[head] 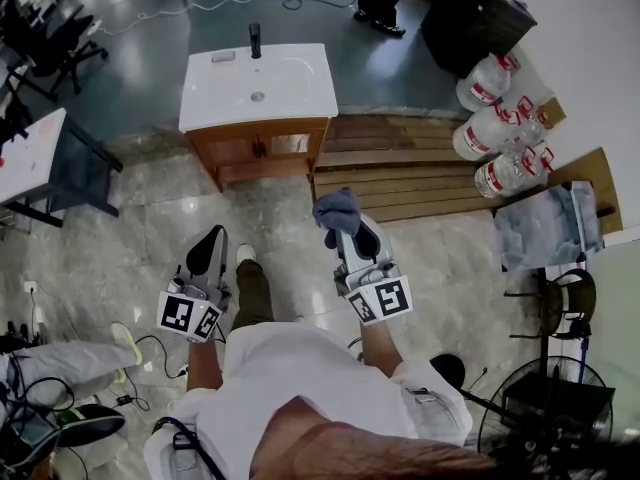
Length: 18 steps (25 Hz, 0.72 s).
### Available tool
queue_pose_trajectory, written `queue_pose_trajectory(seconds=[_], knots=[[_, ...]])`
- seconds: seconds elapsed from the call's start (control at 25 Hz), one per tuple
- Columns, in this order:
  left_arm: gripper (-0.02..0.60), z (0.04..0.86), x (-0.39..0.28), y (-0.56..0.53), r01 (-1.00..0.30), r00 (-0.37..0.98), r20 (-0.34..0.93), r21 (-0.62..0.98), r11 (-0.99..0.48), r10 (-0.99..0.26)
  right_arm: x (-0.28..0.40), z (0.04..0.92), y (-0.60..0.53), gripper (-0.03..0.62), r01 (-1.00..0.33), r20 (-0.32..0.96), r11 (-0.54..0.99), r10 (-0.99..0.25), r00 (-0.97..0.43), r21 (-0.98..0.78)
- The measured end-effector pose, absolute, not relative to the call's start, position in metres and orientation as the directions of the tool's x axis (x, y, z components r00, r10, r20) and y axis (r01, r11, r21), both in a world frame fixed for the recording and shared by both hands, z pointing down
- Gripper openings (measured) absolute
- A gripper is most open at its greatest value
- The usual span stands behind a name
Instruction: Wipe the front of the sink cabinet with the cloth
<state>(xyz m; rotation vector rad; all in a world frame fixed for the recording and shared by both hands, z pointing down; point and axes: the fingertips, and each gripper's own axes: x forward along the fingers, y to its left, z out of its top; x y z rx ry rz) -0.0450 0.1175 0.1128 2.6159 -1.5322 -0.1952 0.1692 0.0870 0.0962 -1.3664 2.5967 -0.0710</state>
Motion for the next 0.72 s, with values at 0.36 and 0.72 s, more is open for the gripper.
queue_pose_trajectory(seconds=[0.36, 0.72], knots=[[0.003, 0.113, -0.123, -0.054, -0.814, 0.548, -0.077, 0.184, -0.552, -0.833, 0.091, 0.086, -0.064, 0.057, -0.856, -0.144, 0.508, -0.858, -0.492, -0.097], [0.003, 0.094, -0.17, -0.166, -0.774, 0.599, -0.103, 0.18, -0.607, -0.794, 0.037, 0.077, -0.16, 0.057, -0.88, -0.117, 0.467, -0.882, -0.457, -0.082]])
